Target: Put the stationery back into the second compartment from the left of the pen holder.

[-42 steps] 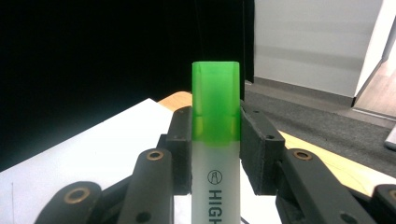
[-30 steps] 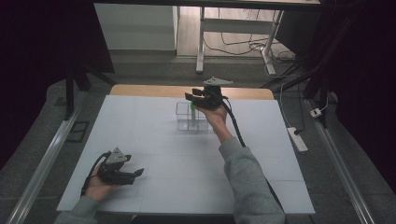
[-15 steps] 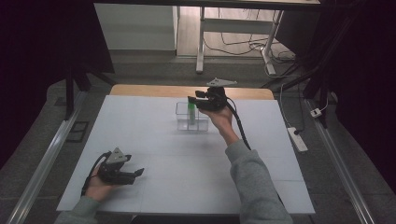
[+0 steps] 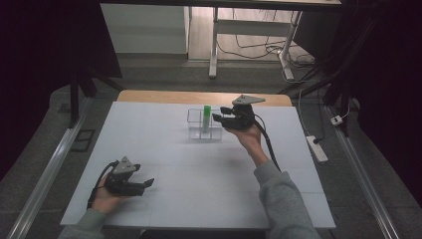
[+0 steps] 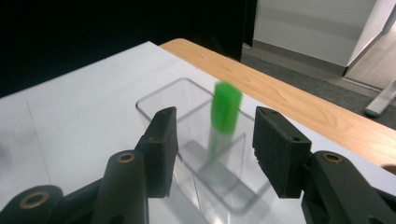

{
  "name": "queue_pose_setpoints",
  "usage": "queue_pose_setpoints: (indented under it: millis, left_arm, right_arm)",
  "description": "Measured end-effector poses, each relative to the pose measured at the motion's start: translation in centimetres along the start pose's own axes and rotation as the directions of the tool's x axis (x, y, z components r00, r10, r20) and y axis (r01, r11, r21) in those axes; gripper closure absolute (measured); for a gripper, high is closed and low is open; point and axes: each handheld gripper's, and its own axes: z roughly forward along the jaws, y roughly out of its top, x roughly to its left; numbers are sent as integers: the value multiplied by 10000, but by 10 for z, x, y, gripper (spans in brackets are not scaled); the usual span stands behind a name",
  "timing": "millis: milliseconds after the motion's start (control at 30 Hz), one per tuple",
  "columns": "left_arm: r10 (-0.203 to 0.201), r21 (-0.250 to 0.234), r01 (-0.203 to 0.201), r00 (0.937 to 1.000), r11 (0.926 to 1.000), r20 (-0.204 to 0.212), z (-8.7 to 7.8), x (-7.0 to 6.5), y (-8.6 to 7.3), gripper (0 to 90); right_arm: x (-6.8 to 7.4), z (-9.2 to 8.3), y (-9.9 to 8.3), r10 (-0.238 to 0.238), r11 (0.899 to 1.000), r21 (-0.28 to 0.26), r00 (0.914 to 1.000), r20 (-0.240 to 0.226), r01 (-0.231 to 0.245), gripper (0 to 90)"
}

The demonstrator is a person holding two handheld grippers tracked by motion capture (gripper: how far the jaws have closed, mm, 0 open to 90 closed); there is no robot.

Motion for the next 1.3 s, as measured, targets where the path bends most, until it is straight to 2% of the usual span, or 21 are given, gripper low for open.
queue_pose_setpoints:
  millis: [167,433,533,933,1200,1300]
  left_arm:
    - [-33,-64,33,10000,10000,-10,-2,0,0,230]
    - [-16,-56,16,10000,10000,-10,-1,-1,1,229]
    - [-18,-87,17,10000,10000,-17,-2,-2,1,229]
    - [-23,-86,22,10000,10000,-52,-2,-1,1,229]
    - [7,-84,-8,10000,10000,-53,-2,-1,1,230]
    - [23,-88,-23,10000,10000,-67,-2,-1,1,231]
  right_arm:
    - [1,-18,-9,42,10000,15,10000,-7,-42,487]
    - [12,-49,-24,-309,9995,10,9995,97,309,482]
    - [14,-62,-33,-255,9997,-57,9996,109,256,480]
    - [22,-110,-83,-541,9960,737,9969,578,498,463]
    - [25,-140,-110,-534,9928,1122,9942,929,428,448]
    - [24,-150,-119,-385,9925,1196,9940,1023,262,445]
